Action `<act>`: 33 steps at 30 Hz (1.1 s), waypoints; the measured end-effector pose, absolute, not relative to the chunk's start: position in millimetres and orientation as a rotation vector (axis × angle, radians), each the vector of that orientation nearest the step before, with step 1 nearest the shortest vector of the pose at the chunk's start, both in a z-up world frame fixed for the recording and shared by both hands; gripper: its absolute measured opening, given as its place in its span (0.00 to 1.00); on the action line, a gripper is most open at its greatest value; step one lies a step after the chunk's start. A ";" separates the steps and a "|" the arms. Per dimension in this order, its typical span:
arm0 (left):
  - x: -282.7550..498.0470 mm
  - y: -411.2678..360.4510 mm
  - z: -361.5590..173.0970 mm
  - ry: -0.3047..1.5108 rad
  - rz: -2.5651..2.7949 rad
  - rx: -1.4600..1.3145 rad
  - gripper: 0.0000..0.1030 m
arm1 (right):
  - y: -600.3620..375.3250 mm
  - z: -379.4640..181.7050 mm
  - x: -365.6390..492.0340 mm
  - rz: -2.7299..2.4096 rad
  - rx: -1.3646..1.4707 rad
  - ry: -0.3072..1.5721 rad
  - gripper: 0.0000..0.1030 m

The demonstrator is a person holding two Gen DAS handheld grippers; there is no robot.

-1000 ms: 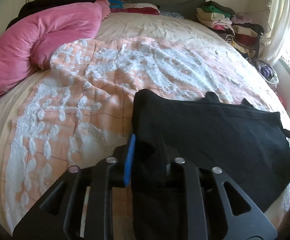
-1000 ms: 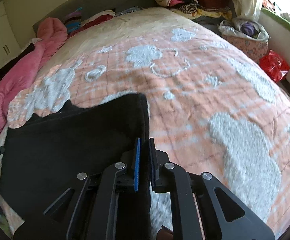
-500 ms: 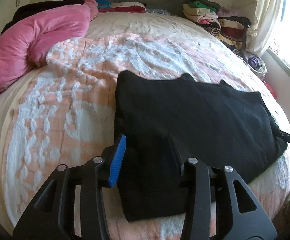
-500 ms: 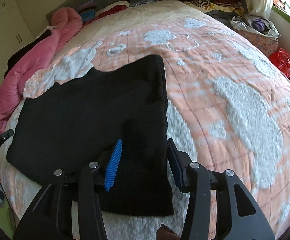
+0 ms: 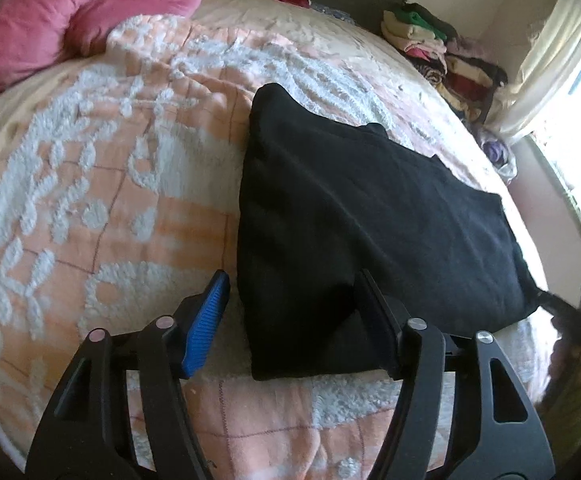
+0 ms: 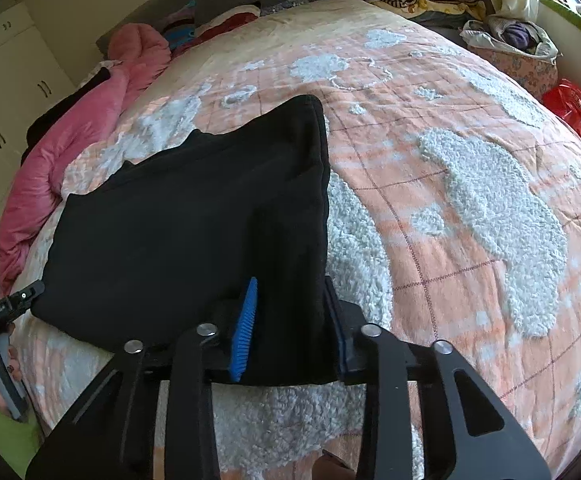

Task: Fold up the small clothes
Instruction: 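Press the folded edge flat with the right gripper and release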

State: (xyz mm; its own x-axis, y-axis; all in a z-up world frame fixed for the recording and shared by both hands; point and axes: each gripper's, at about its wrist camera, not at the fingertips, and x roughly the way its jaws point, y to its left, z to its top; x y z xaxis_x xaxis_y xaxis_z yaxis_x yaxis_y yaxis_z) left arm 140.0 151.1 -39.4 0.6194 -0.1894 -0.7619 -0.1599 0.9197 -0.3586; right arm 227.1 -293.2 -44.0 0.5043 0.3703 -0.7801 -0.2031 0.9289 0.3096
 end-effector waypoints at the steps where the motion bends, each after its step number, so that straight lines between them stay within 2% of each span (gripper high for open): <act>1: 139.9 152.6 -40.4 0.906 -0.032 -0.443 0.34 | -293.3 -42.7 225.5 0.347 0.187 0.973 0.19; 3: 139.1 156.5 -43.7 0.903 -0.054 -0.502 0.13 | -294.0 -39.3 222.2 0.351 0.184 0.953 0.10; 9: 128.7 151.3 -35.2 0.893 -0.081 -0.479 0.09 | -309.0 -35.3 214.9 0.339 0.247 0.940 0.08; 13: 122.8 153.1 -42.8 0.917 -0.072 -0.483 0.09 | -310.9 -40.6 212.0 0.305 0.254 0.962 0.08; 20: 117.7 148.0 -39.6 0.924 -0.024 -0.409 0.19 | -308.0 -40.8 199.0 0.255 0.218 0.957 0.14; 23: 115.8 144.1 -38.2 0.922 -0.011 -0.382 0.19 | -311.3 -42.4 195.3 0.243 0.235 0.959 0.21; 27: 114.5 138.3 -37.4 0.927 0.007 -0.348 0.27 | -315.7 -43.4 189.9 0.238 0.269 0.960 0.28; 31: 111.6 134.4 -37.6 0.931 0.004 -0.347 0.29 | -314.7 -44.4 185.9 0.236 0.273 0.964 0.37; 33: 110.4 132.9 -37.0 0.931 0.005 -0.343 0.34 | -315.1 -45.0 184.2 0.237 0.280 0.964 0.42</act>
State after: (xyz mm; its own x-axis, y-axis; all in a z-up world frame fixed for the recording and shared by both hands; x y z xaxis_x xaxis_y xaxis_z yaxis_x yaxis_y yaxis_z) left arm 110.4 132.9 -37.0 0.6007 -0.1426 -0.7866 -0.1519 0.9457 -0.2874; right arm 184.2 -315.1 -45.0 0.5492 0.3205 -0.7718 -0.0736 0.9385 0.3373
